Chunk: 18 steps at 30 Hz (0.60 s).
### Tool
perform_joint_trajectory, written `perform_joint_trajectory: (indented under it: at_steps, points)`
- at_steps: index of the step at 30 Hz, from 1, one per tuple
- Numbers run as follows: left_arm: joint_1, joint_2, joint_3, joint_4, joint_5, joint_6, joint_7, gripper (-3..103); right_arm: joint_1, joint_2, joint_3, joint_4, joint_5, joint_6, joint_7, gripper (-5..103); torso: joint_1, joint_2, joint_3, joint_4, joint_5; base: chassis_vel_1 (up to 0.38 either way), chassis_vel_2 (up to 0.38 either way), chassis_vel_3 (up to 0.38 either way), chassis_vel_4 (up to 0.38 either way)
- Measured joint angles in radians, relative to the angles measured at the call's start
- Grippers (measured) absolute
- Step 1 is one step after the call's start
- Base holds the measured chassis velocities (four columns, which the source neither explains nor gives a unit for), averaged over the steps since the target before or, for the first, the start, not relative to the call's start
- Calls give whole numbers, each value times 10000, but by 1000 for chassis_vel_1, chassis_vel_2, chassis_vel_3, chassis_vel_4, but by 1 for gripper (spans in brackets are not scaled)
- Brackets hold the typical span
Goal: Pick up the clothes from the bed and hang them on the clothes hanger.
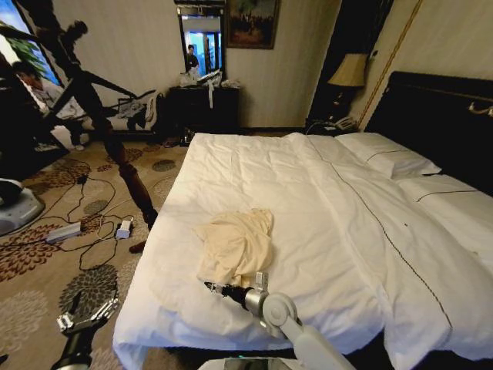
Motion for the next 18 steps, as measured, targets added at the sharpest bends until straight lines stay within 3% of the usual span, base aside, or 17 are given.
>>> perform_joint_trajectory:
  at_steps: [3, 6, 9, 14, 15, 16, 18]
  points:
    - [-6, 2, 1, -28, 0, 0, -4, 97, 27, 29, -24, -33, -28, -3, 3, 59, 0, 0, 0, 0, 0, 0, 0, 0, 0]
    - [-5, 6, 1, -34, -8, 0, -12, 97, 93, 26, -65, -70, -63, -28, 6, 42, 0, 0, 0, 0, 0, 0, 0, 0, 0]
    - [-5, 7, 1, -25, -14, 0, -16, 97, 109, 17, -75, -70, -84, -34, 6, 37, 0, 0, 0, 1, 0, 0, 0, 0, 0]
    - [-35, -10, 35, -7, -14, 0, -30, 97, 116, -39, -79, -62, -107, -34, 26, 15, 0, 0, 0, 1, 0, 0, 0, 0, 0]
    - [-38, -14, 42, -6, -11, 0, -31, 97, 116, -46, -79, -57, -110, -32, 28, 15, 0, 0, 0, 0, 0, 0, 0, 0, 0]
    - [-41, -22, 53, -4, -3, 0, -36, 97, 121, -62, -62, -32, -110, -23, 30, 5, 0, 0, 0, 0, 1, 0, 0, 0, 0]
    - [-41, -25, 56, -4, 1, 0, -38, 97, 128, -77, -35, 11, -105, -12, 34, 2, 0, 0, 0, 1, 1, 0, 0, 0, 0]
